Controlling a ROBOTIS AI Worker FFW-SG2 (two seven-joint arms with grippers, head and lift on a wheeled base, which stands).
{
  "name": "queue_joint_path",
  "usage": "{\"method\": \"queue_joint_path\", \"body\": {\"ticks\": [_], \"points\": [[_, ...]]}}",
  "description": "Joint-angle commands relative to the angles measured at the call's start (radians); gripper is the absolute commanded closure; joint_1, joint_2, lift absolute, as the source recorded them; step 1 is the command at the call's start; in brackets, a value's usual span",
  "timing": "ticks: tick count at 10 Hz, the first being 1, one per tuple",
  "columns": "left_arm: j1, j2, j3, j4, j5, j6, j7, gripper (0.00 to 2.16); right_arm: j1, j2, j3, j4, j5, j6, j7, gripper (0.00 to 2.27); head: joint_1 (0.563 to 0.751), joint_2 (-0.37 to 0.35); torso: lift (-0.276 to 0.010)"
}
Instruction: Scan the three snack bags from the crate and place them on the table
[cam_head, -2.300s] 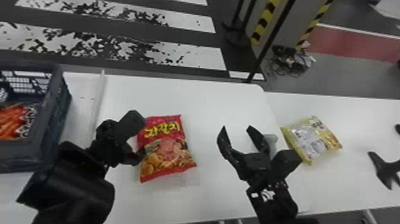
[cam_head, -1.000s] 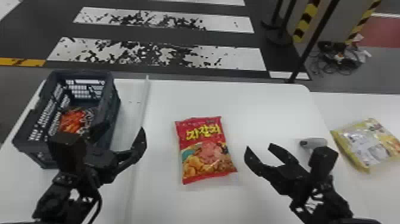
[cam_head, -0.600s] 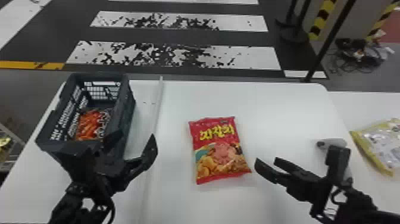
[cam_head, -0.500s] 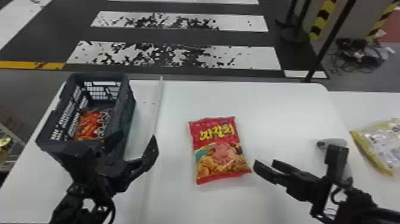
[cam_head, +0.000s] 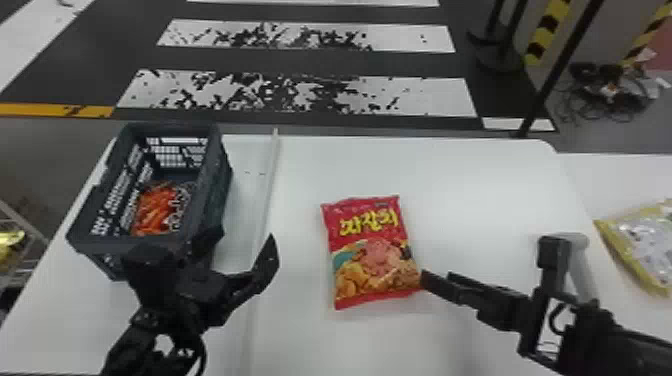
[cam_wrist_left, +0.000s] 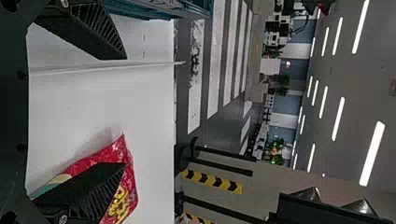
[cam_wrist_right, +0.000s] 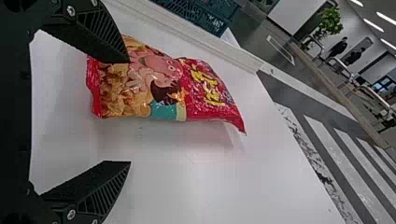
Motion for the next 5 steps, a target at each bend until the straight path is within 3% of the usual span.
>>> {"method": "queue_joint_path", "body": {"ticks": [1, 5], "points": [[-0.005, 0.001, -0.006, 0.01, 0.0, 0.0, -0.001, 0.07, -0.025, -0.001, 0.021, 0.026, 0.0, 0.018, 0.009, 0.12, 0.695, 0.006, -0.062], [-0.013, 0.005, -0.017, 0.032, 0.0, 0.0, -0.003, 0.07, -0.083, -0.007, 0.087, 0.119, 0.015, 0.018, 0.045, 0.16, 0.695, 0.033, -0.062]]}}
